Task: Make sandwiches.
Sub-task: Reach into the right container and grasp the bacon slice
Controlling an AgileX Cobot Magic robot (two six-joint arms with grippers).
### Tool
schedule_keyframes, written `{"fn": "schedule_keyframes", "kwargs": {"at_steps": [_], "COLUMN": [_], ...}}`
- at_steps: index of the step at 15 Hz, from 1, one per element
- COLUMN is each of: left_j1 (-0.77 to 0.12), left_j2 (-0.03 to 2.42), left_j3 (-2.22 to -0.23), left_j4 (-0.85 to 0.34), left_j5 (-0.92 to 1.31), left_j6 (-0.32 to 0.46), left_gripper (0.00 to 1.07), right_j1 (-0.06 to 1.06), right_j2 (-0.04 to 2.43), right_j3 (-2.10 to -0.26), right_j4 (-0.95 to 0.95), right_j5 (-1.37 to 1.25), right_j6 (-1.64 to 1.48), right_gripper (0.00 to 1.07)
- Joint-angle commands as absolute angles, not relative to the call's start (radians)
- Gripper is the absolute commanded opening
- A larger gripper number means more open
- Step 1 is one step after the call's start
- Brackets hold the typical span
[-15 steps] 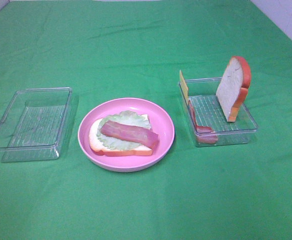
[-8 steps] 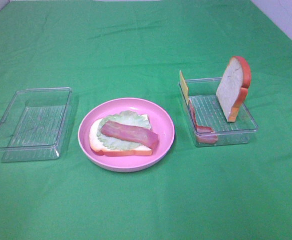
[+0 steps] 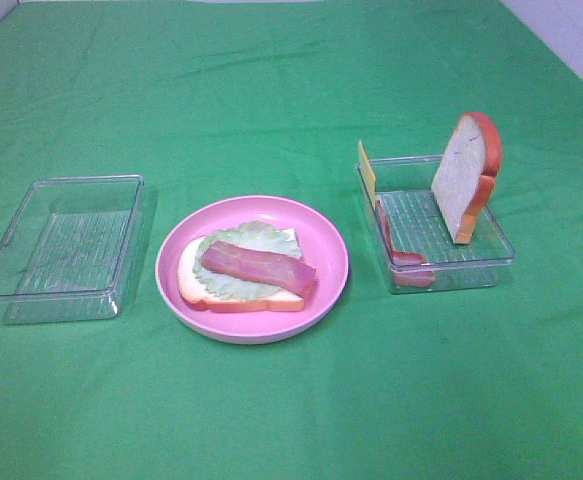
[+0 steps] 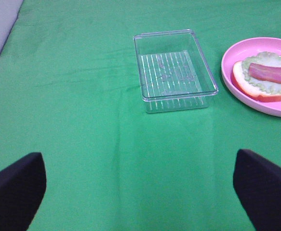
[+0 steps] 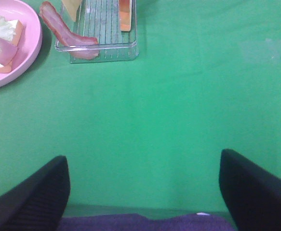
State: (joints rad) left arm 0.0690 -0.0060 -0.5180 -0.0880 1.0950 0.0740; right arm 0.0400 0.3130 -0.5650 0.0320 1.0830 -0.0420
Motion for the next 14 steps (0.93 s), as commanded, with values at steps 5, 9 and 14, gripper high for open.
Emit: {"fn": "schedule_keyframes", "kwargs": {"at_steps": [5, 9, 14], "left_j1": [0.064, 0.064, 0.064], "left_j2": [-0.021, -0.021, -0.021], "left_j3": [-0.516, -0.516, -0.516], "left_j4": [-0.095, -0.095, -0.098], "left_j5": [1.078, 1.078, 1.078], "left_j6": [0.066, 0.066, 0.066], "left_gripper": [1.01, 1.01, 1.01], "right_j1": [0.038, 0.038, 0.226], "right_j2": [0.982, 1.316, 1.574], "right_j3": [-0.887, -1.032, -1.253], "right_j4": [0.226, 0.245, 0.17], "right_j5": [1.123, 1.122, 1.008], "right_j6": [-0.045, -0.05, 0.145], "right_gripper": [0.82, 0.82, 0.82]}}
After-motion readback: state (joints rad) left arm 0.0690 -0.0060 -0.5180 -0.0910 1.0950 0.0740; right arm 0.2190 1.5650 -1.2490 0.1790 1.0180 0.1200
